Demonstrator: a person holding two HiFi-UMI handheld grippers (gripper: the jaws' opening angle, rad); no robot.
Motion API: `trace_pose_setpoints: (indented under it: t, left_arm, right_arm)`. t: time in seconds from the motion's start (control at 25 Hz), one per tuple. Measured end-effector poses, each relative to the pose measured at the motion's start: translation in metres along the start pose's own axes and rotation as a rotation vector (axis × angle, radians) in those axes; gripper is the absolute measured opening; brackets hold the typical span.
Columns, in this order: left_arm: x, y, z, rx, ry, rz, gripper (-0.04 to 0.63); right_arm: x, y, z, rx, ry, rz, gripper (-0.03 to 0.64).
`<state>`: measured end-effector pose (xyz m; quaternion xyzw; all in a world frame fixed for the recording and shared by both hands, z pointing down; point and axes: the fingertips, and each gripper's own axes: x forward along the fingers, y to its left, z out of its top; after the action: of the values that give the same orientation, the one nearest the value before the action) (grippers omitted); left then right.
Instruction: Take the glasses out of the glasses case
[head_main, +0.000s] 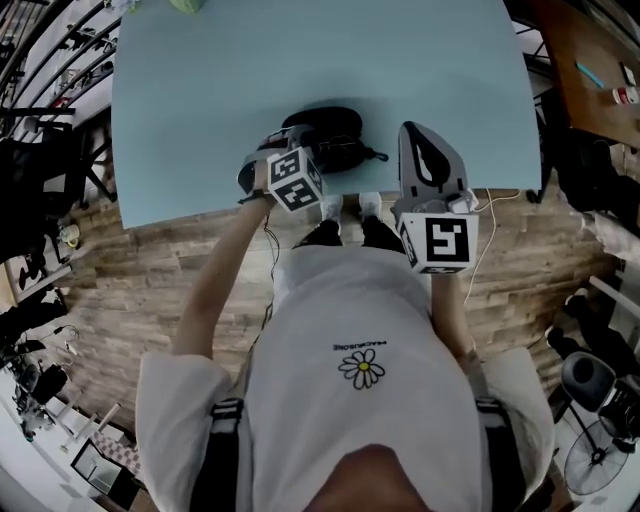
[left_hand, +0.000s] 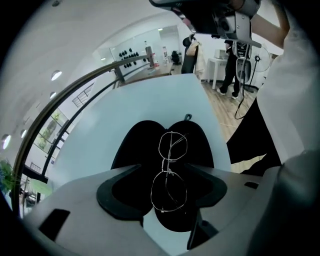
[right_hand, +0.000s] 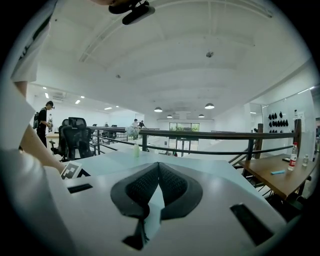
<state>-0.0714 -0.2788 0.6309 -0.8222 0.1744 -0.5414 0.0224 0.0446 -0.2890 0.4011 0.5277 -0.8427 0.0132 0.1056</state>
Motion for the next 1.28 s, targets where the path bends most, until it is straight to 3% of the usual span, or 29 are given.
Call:
trace_pose_setpoints:
  t: [0.32,0.48,0.76,1.08,1.28]
  left_arm:
    - [0.006,-0.007,-0.002,-0.082,0.028,-0.129,0.213]
    - [0.007,-0.003,-0.004,-0.134,0.030,-0.154,0.186]
    - [0.012,0.004,-0.006,-0.200,0.115,-0.240,0.161]
    - [-0.003,-0.001,-0.008,-0.241,0.128,-0.250,0.121]
    - [-0.012,-0.005,-0.006,-0.214,0.109,-0.225,0.086]
  right_arm:
    - [0.001,-0.002,-0.006,0.009,0.019,0.015,0.008]
    - [0.006,0.008,-0.007,0.000,0.019,0.043,0.008]
    - [0.012,0.018,-0.012,-0.010,0.038,0.073,0.008]
    - [0.015,0.016,-0.012,-0.014,0.040,0.064,0.008]
    - [0.016,0.012,-0.009,-0.013,0.029,0.059,0.008]
